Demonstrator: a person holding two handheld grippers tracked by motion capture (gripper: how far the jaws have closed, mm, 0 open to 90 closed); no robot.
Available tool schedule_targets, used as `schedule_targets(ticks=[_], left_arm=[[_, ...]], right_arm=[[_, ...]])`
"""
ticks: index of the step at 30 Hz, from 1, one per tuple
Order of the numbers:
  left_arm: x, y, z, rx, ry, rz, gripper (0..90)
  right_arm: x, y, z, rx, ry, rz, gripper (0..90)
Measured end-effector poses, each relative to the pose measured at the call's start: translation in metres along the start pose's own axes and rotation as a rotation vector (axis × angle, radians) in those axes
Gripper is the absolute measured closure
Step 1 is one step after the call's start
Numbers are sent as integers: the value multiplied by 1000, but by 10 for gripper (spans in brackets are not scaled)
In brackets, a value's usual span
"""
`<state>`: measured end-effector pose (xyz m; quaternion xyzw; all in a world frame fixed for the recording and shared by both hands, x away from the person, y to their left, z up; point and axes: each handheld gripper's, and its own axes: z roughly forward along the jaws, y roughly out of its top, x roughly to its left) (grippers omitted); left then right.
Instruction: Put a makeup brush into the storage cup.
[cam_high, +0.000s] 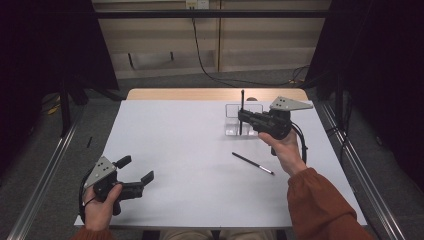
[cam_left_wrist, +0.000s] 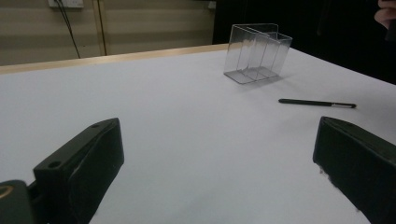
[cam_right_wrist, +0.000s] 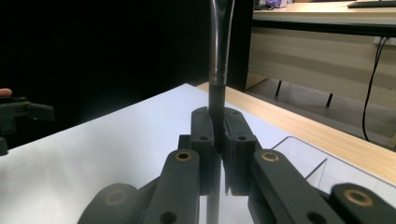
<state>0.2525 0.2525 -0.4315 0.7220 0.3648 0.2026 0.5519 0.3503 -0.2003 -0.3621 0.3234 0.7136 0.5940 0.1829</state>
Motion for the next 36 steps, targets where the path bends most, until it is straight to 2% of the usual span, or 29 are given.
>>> schedule_targets(ticks=[7, 14, 21, 25, 36], left_arm=[[2, -1, 0, 6, -6, -5, 20], [0, 0, -1, 4, -10, 4, 20], [0, -1, 0, 8, -9, -5, 20], [2, -1, -1, 23, -10, 16, 20], [5, -3, -1, 28, -6, 6, 20]], right_arm=[[-3, 11, 16, 2, -6, -11, 844], [-6, 20, 24, -7, -14, -11, 844], [-16, 26, 30, -11, -52, -10, 844], [-22, 26, 34, -11, -65, -3, 844], [-31, 34, 46, -14, -111, -9, 844]])
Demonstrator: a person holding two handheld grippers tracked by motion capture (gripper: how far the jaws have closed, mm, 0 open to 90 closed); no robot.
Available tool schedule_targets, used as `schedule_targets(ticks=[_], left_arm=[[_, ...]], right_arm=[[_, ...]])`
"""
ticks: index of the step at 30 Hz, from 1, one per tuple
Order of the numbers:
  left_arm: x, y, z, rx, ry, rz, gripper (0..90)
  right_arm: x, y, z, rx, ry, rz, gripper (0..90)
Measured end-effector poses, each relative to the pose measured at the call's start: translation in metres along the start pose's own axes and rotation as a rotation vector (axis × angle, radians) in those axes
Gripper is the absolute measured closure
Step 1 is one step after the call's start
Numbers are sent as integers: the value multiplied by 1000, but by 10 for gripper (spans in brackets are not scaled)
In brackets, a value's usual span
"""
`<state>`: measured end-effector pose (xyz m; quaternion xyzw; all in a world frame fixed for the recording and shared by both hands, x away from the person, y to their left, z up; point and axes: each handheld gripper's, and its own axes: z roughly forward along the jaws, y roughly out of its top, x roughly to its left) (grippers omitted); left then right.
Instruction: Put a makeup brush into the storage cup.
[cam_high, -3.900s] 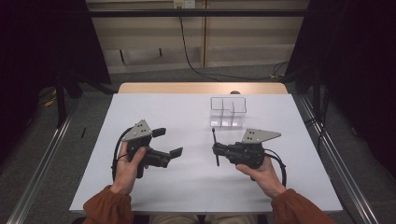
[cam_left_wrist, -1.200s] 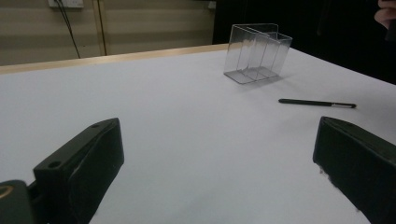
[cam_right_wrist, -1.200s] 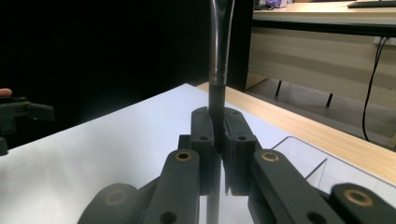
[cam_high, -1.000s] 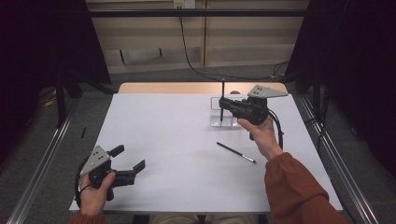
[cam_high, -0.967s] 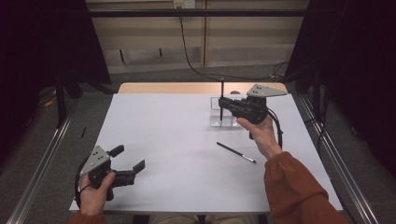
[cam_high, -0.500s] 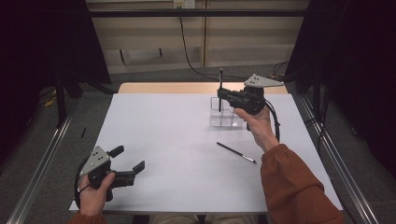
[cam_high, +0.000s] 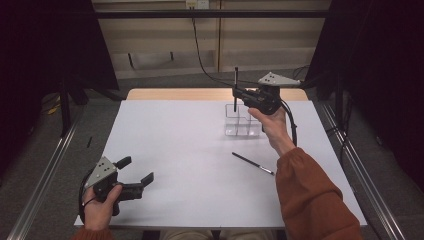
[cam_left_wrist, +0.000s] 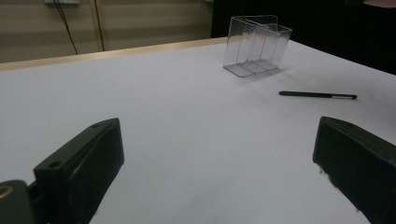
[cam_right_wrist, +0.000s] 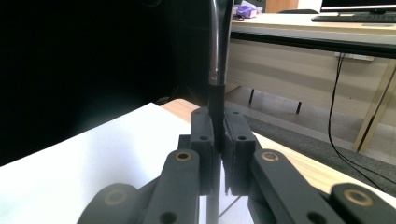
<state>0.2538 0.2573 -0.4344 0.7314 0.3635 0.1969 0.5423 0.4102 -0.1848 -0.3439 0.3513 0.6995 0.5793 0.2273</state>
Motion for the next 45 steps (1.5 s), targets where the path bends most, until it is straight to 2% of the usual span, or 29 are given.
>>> schedule_targets(ticks=[18, 23, 34, 45], left_arm=[[1, -1, -1, 5, -8, -7, 20], [1, -2, -1, 3, -14, 3, 20], [2, -3, 2, 18, -12, -1, 20], [2, -2, 4, 11, -14, 1, 20]], right_arm=[[-12, -16, 21, 32, -38, 24, 844], [-16, -20, 24, 43, -49, 32, 844], [-20, -31, 31, 63, -48, 47, 844], [-19, -45, 37, 84, -42, 59, 844]])
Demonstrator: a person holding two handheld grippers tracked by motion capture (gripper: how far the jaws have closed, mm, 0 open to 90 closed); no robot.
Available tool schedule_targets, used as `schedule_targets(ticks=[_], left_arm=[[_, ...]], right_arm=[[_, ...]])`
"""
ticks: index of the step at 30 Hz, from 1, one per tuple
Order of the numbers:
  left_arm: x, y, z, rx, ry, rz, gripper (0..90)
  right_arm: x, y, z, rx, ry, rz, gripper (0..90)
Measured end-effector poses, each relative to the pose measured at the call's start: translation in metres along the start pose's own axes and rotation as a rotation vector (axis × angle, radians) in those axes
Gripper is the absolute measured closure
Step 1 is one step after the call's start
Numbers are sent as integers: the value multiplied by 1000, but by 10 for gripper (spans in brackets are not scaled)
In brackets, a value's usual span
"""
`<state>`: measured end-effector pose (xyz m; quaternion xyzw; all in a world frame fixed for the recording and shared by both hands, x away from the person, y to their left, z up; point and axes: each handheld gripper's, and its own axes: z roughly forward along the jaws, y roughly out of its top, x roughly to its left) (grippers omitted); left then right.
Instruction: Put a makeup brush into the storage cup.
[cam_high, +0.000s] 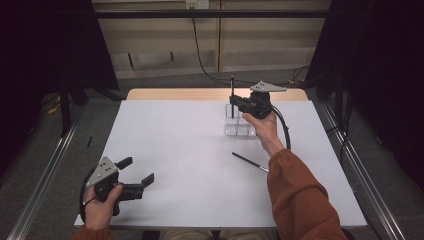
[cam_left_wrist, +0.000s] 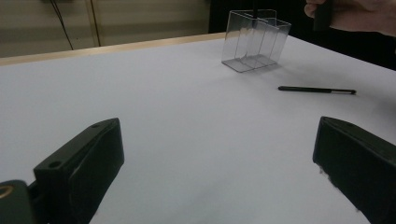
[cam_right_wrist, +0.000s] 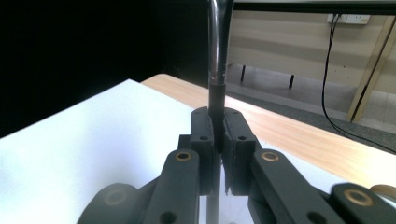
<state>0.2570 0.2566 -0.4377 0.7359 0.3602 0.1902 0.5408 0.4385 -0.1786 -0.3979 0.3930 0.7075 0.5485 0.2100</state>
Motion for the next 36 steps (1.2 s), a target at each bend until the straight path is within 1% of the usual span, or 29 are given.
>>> schedule_targets(ticks=[3, 5, 7, 9, 11, 14, 23, 26, 29, 36], left_arm=[[1, 0, -1, 1, 4, 3, 20], [1, -1, -1, 0, 3, -4, 20], [2, -1, -2, 1, 7, 4, 20], [1, -1, -2, 1, 7, -1, 20], [1, -1, -2, 3, 6, 2, 20], [1, -1, -2, 6, 9, 3, 20], [1, 0, -2, 8, 13, 10, 20], [2, 0, -3, -3, 18, 7, 21], [3, -1, -3, 5, 19, 7, 20], [3, 0, -2, 10, 16, 15, 21]], right_arm=[[0, -3, 2, 4, 3, 4, 844], [0, -4, 2, 4, 4, 5, 844], [0, -6, 3, 9, 1, 6, 844], [-1, -8, 3, 12, 1, 8, 844], [-2, -11, 3, 13, 3, 17, 844], [-3, -14, 3, 18, -4, 17, 844], [-5, -17, 3, 24, -6, 29, 844], [-3, -17, 5, 31, -5, 18, 844], [-5, -18, 5, 30, -9, 30, 843], [-5, -20, 5, 38, -1, 30, 841]])
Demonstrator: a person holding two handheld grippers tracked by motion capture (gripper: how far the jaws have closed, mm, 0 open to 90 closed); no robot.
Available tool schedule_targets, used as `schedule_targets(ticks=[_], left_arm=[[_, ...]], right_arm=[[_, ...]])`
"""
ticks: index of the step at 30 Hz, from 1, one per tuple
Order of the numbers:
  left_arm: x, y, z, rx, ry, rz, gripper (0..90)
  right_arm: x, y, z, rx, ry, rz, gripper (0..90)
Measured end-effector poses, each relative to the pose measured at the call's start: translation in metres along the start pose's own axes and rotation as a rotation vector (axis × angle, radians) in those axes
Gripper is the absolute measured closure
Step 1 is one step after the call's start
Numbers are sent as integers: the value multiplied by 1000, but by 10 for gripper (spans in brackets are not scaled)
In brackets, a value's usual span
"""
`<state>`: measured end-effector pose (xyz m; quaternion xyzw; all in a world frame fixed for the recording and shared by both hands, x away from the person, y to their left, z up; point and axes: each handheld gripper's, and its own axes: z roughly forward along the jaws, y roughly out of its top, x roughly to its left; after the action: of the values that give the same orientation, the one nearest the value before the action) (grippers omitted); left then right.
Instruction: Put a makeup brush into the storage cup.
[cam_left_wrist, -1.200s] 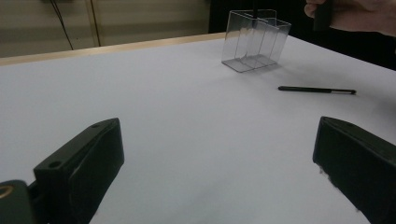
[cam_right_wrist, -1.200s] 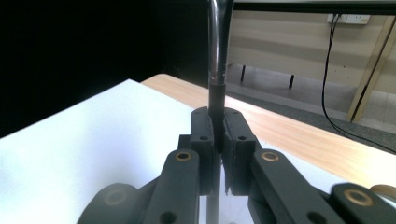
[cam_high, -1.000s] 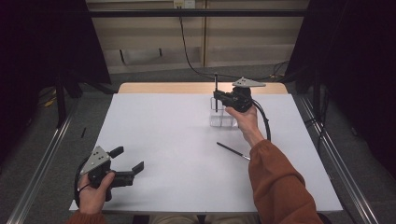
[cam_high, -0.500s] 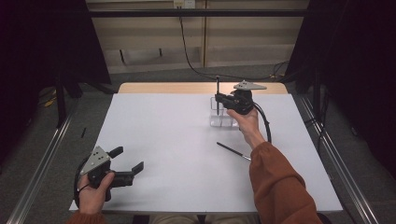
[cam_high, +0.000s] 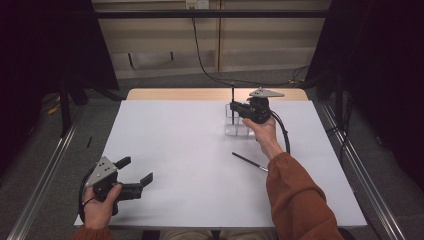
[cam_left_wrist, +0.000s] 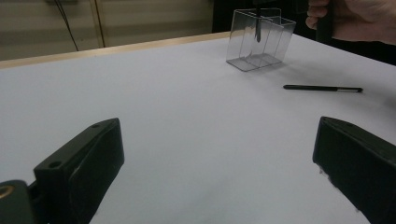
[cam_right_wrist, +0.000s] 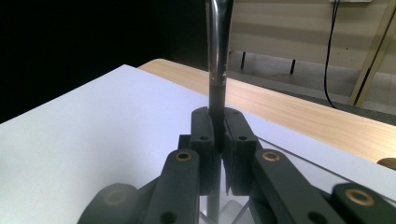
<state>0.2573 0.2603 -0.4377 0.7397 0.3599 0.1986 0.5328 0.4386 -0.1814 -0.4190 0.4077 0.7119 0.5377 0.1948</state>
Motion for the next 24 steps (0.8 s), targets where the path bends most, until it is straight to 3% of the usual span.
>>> schedule_targets(ticks=[6, 12, 24], left_arm=[[0, 0, 0, -2, -7, 2, 23], [0, 0, -1, -5, -17, 15, 26], [0, 1, -1, -10, -14, 6, 27]], right_arm=[[-1, -3, 1, 14, 5, 13, 831], [-2, -3, 1, 13, 0, 25, 753], [0, -4, -7, -14, -8, 26, 489]])
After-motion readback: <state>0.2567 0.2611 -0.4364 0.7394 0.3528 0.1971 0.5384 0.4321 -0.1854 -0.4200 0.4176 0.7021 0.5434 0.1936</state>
